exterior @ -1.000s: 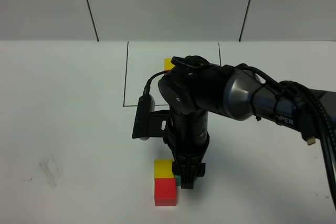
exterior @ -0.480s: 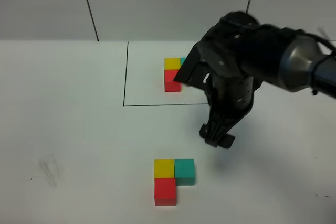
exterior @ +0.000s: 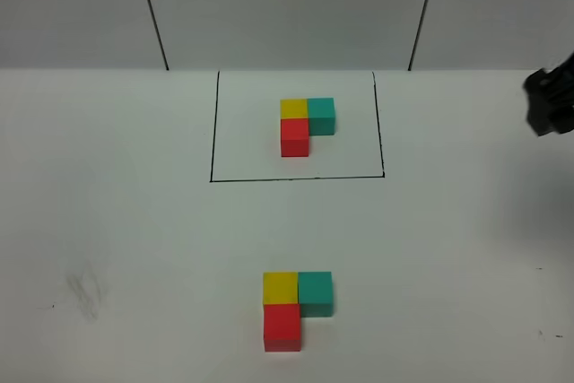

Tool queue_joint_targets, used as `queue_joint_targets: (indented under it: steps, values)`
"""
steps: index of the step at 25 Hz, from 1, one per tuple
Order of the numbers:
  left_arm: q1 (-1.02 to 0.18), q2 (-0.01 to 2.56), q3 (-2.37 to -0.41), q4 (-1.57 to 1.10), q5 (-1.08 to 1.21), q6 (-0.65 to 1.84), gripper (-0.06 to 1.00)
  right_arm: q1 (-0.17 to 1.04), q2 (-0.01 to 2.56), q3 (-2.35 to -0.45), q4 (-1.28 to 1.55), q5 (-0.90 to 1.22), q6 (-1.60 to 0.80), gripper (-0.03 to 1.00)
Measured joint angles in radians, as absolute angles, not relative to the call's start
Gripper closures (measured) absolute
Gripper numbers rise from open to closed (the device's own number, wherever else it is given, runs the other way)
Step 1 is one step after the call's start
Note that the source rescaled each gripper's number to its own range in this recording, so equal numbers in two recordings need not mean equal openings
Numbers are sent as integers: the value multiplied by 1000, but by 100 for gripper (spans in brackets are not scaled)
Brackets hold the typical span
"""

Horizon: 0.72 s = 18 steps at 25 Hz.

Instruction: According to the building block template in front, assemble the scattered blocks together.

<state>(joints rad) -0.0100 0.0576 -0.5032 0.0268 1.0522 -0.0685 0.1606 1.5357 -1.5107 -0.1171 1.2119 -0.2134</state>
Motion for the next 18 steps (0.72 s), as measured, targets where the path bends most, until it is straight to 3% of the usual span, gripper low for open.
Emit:
queue_joint_targets:
  steps: [4, 8, 18]
  values:
    - [-10, 58, -503, 27, 1052, -68, 19, -26, 1463, -1511, -52, 1214, -229, 1]
    - [-10, 58, -503, 27, 1052, -68, 19, -131, 1350, -1476, -44, 1215, -231, 1]
    - [-10, 58, -503, 27, 1052, -68, 19, -190, 931, -1284, -238, 1218, -79, 1]
